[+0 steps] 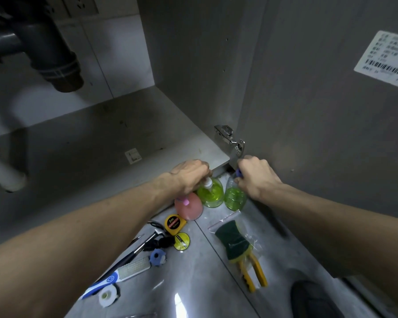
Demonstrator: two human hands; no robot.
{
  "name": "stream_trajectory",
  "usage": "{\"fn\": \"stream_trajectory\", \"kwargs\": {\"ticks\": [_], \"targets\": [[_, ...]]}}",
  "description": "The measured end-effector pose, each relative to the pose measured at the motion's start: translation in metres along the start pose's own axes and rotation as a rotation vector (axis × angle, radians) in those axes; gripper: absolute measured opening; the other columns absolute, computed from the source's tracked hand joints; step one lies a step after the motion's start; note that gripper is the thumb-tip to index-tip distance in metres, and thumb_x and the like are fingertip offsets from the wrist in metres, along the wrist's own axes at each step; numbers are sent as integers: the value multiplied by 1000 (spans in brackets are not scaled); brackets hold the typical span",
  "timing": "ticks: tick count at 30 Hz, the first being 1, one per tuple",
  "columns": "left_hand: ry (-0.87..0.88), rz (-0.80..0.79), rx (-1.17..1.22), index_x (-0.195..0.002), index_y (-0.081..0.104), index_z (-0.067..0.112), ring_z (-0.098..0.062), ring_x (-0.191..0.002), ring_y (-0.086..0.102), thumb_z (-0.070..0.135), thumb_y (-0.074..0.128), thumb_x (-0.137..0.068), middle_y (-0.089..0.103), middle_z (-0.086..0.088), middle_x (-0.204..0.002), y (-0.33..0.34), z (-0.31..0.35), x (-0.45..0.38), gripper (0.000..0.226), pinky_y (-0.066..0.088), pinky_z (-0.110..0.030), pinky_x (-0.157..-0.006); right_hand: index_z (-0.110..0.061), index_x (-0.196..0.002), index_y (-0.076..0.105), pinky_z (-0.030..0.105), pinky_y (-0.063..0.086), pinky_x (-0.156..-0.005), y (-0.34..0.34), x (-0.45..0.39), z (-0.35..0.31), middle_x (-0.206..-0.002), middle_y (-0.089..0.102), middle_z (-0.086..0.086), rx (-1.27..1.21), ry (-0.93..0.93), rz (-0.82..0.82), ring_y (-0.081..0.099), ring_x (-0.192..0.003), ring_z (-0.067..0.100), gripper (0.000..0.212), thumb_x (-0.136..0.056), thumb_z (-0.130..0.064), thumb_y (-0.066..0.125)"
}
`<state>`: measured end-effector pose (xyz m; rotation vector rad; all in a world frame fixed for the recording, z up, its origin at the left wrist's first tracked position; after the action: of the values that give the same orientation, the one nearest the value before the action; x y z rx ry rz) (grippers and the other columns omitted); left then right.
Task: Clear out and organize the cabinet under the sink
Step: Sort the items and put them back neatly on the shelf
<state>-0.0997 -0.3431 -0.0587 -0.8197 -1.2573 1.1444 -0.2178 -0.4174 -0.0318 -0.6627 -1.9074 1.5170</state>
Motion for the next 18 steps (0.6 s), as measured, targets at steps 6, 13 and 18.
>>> {"fn": "stream_trajectory", "kwargs": {"ticks": [6,13,18], "targets": [[87,37,-125,-101,64,14,-30,-95,62,16,55,-88,66,-7,-102,4,-8,-7,17,53,-41,-77,-11,-89,59,37,44,-72,-4,-6,-8,-110,57,11,-33,-18,80,60,-97,43,12,-87,-21,64],[97,117,-23,-98,61,16,-30,-93,61,28,55,-96,63,-6,-104,1,0,-14,14,37,-30,-66,-12,-117,58,43,47,-94,16,-22,1,-125,52,13,-170,58,16,56,-113,44,26,-92,-11,58],[96,162,59,-115,61,19,-22,-102,58,35,64,-91,58,0,-112,-5,6,-15,29,43,-32,-74,-13,-132,44,46,47,-87,17,-21,-10,-135,42,12,-134,39,16,57,-111,46,41,-93,-11,56]]}}
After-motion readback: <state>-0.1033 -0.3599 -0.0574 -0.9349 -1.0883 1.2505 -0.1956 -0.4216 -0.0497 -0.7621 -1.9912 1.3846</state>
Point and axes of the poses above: each hand's wrist, its own x-axis away from the middle knuckle, its own y-axis out of the palm, z = x × y, the point moved 9 cm from there along -x, towards the middle knuckle
